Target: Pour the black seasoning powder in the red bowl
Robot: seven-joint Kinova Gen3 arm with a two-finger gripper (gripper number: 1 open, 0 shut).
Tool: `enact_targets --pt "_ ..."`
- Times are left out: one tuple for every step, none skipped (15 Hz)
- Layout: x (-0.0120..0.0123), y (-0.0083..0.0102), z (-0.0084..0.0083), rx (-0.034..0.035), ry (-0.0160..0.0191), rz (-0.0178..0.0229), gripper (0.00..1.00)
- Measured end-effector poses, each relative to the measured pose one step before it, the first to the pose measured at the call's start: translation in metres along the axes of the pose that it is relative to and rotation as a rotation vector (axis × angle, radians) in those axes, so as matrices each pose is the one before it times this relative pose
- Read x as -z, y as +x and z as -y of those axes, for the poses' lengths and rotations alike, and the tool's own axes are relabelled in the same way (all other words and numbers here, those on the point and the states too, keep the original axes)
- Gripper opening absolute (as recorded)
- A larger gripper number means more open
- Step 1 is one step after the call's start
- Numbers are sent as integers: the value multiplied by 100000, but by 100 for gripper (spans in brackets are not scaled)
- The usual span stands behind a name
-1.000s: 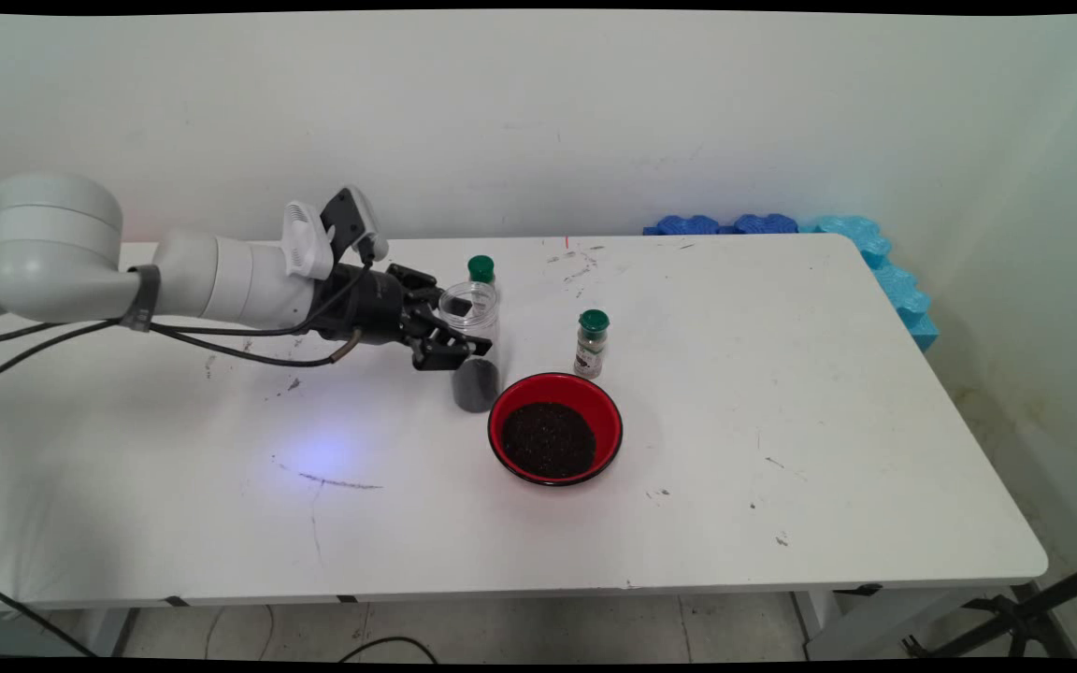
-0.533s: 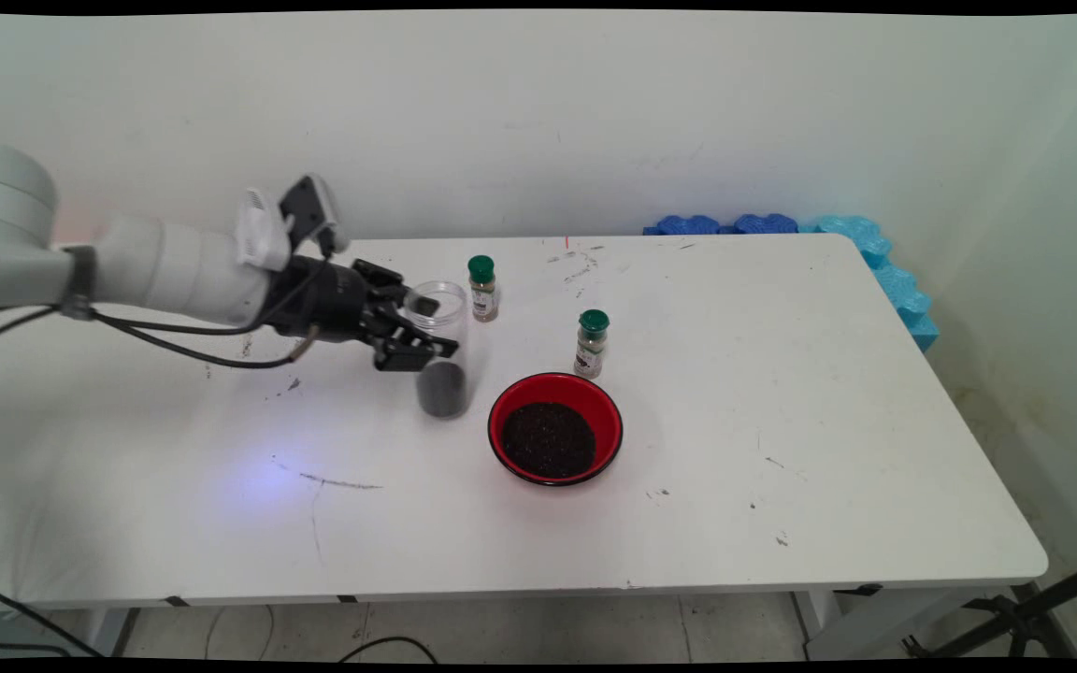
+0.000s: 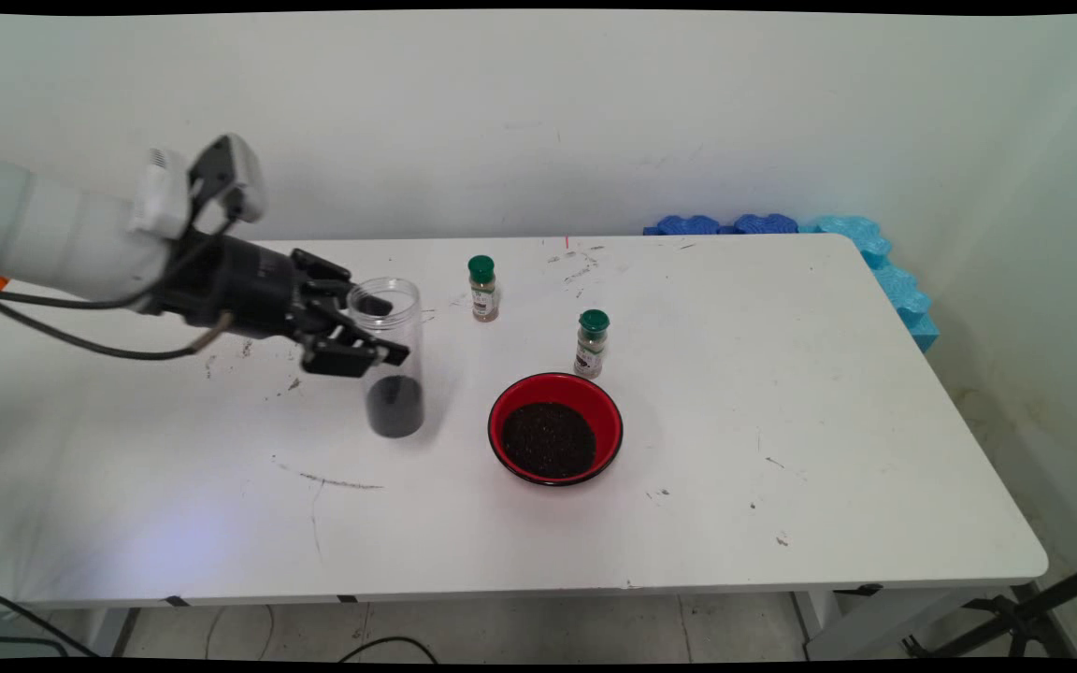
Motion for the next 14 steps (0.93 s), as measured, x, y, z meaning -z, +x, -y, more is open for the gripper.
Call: enact_targets --pt "1030 281 -478 -96 -1693 840 0" --pt "792 235 -403 95 -1384 705 0" --pt "808 286 -467 339 -1497 852 0" --pt "658 313 -514 554 -1764 995 0" --pt "386 251 -378 401 -1299 657 0" --pt "290 277 -421 391 -1428 677 0" --pt "301 418 -621 414 -2123 769 0" --pt "105 414 -554 90 -2046 625 0" --pt "-28 507 -628 179 -2285 583 0" --pt "-160 494 -546 215 -2030 558 0" --pt "-247 440 -398 181 -1592 566 0" --pt "-386 542 -418 320 -1858 478 0" --pt "-444 554 -358 490 -1781 349 0" --pt "-453 500 -249 651 -1518 204 0"
